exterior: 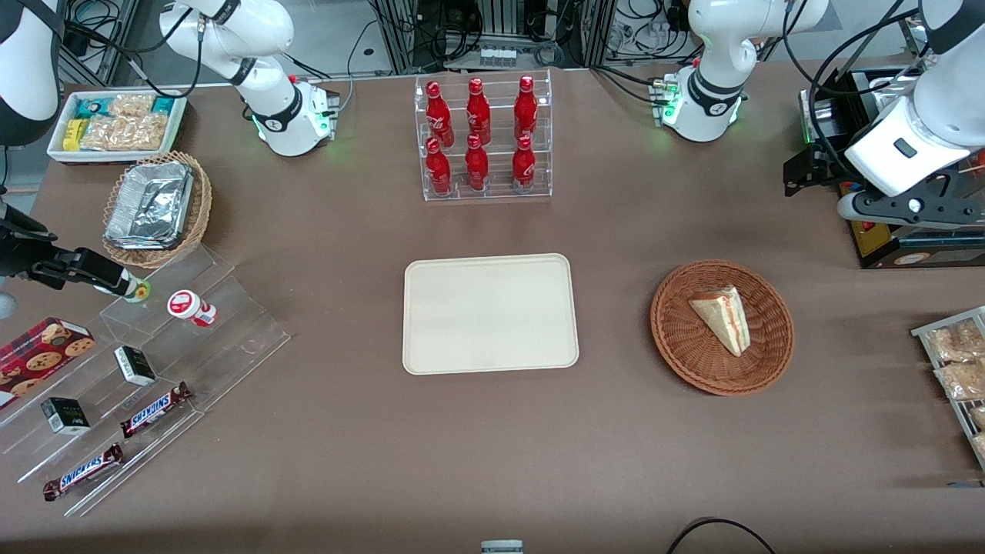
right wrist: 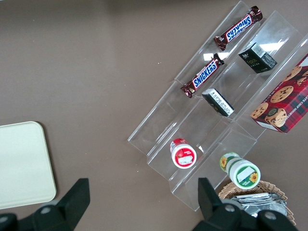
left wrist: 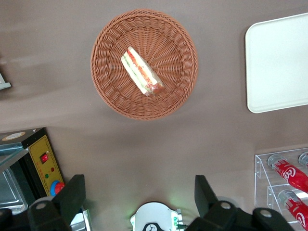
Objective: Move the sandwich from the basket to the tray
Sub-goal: 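Move the left gripper down over the wrapped sandwich in the wicker basket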
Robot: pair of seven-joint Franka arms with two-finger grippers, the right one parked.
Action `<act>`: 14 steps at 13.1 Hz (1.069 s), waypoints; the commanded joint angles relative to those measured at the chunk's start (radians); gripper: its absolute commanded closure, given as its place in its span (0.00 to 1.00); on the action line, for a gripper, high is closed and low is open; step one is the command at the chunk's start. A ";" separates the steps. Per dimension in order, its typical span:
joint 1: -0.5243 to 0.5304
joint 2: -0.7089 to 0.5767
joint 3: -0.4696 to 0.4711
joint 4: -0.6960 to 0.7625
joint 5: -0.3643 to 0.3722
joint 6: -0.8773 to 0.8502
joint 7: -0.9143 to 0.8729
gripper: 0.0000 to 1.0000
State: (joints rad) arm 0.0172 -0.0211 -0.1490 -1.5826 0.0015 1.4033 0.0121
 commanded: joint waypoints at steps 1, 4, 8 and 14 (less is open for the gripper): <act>-0.002 0.023 -0.001 0.021 -0.008 0.022 0.012 0.00; -0.002 0.029 -0.001 -0.038 -0.008 0.052 0.017 0.00; 0.006 0.035 0.000 -0.196 -0.006 0.242 0.017 0.00; 0.009 0.087 0.006 -0.377 -0.006 0.529 0.015 0.00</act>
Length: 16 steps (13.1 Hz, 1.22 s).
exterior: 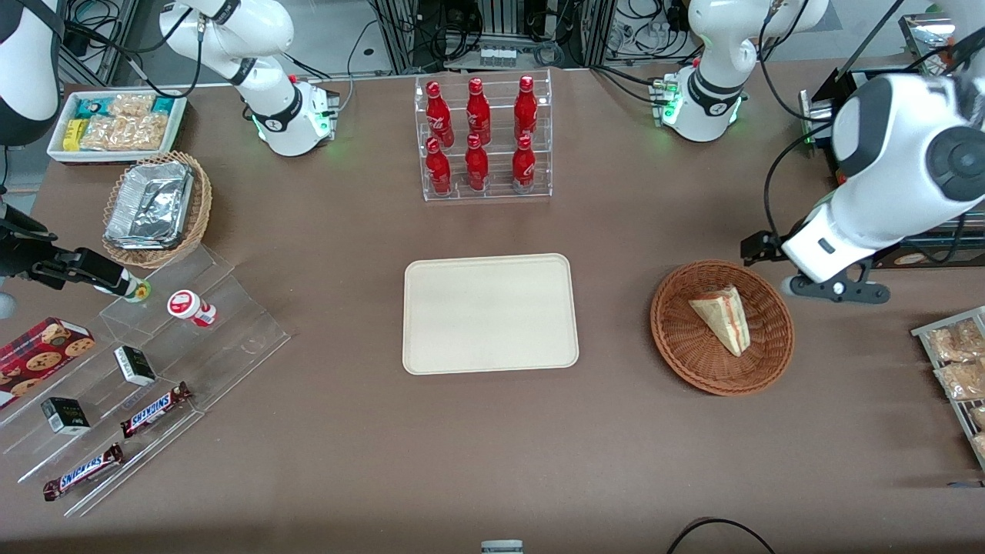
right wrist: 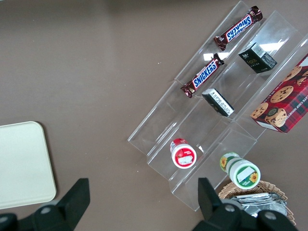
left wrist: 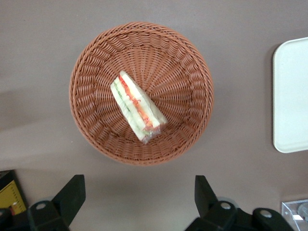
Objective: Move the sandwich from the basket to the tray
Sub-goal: 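Move the left gripper down over the wrapped sandwich in the wicker basket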
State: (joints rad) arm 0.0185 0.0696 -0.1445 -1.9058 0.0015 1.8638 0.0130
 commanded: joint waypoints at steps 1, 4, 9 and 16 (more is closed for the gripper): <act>0.009 -0.001 0.003 -0.083 -0.005 0.107 0.015 0.00; 0.018 0.007 0.002 -0.172 -0.006 0.236 0.013 0.00; 0.018 0.025 0.003 -0.262 -0.006 0.380 -0.066 0.00; 0.014 0.050 0.002 -0.286 -0.006 0.469 -0.359 0.00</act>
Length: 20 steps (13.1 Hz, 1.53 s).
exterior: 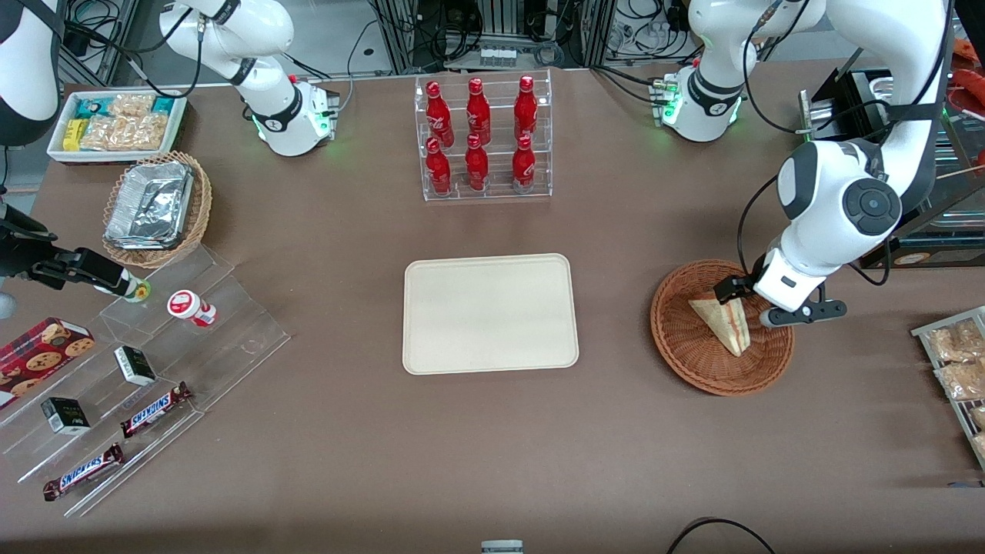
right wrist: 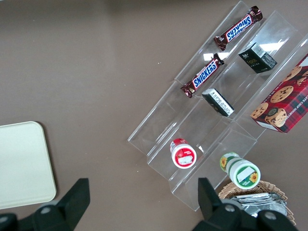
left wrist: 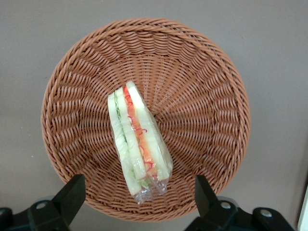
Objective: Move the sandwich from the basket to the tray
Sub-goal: 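Close the left gripper on the sandwich's wrapped edge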
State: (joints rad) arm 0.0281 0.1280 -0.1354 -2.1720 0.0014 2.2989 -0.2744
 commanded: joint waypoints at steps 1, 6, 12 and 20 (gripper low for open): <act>0.003 -0.008 -0.007 -0.028 -0.006 0.049 -0.119 0.00; -0.002 0.009 -0.009 -0.048 -0.006 0.071 -0.304 0.00; -0.002 0.021 -0.009 -0.077 -0.006 0.106 -0.316 0.00; 0.000 0.102 -0.009 -0.098 -0.006 0.212 -0.355 0.00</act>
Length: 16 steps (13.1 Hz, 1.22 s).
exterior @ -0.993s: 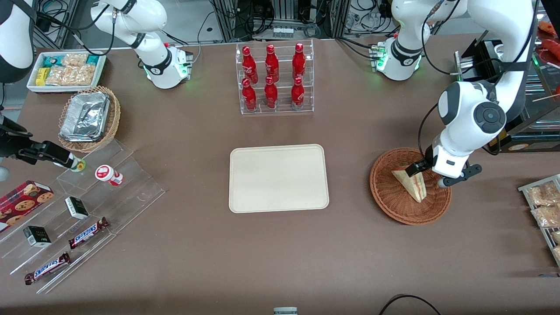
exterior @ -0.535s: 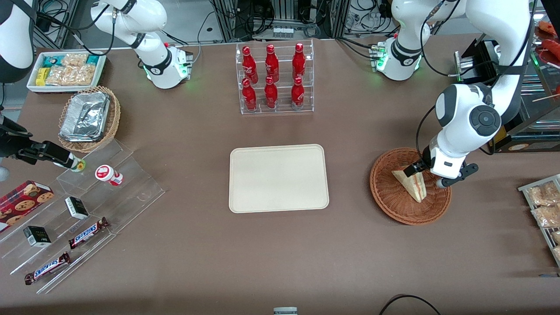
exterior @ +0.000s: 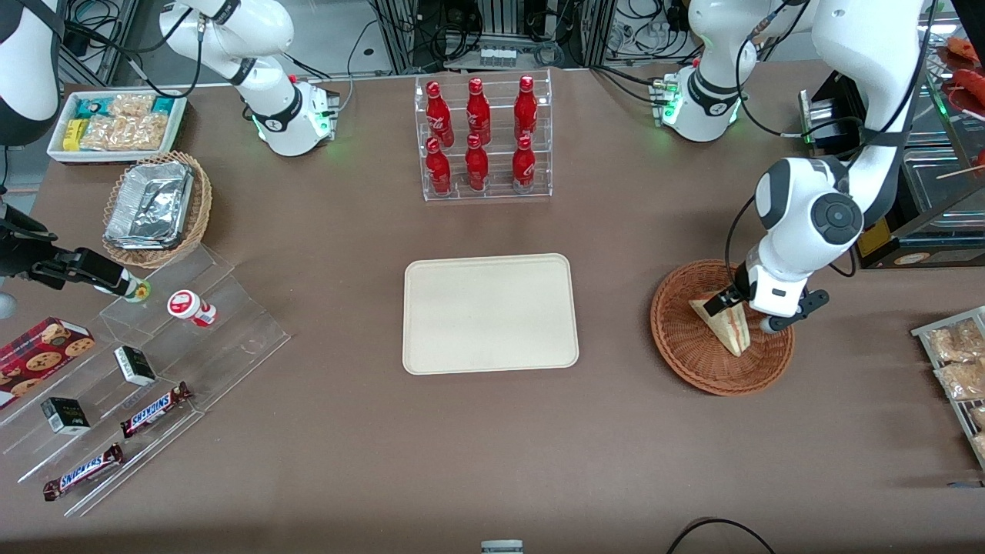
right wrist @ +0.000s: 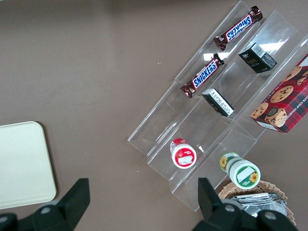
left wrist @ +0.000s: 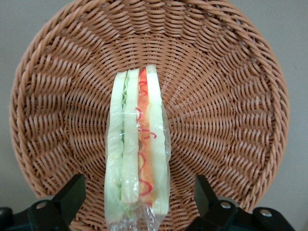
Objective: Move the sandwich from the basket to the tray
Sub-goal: 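Close the left gripper on the sandwich's wrapped edge, then lift the sandwich with the left gripper and carry it over the cream tray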
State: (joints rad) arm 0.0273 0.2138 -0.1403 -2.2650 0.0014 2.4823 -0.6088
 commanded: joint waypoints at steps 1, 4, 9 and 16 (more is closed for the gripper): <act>0.000 0.024 -0.004 -0.005 -0.006 0.030 -0.022 0.00; 0.000 0.039 -0.002 -0.007 -0.006 0.030 -0.020 0.24; 0.000 0.024 -0.002 0.001 -0.004 0.012 -0.003 1.00; -0.024 -0.001 -0.022 0.167 0.015 -0.246 0.001 1.00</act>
State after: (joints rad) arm 0.0254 0.2295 -0.1508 -2.1850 0.0032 2.3673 -0.6077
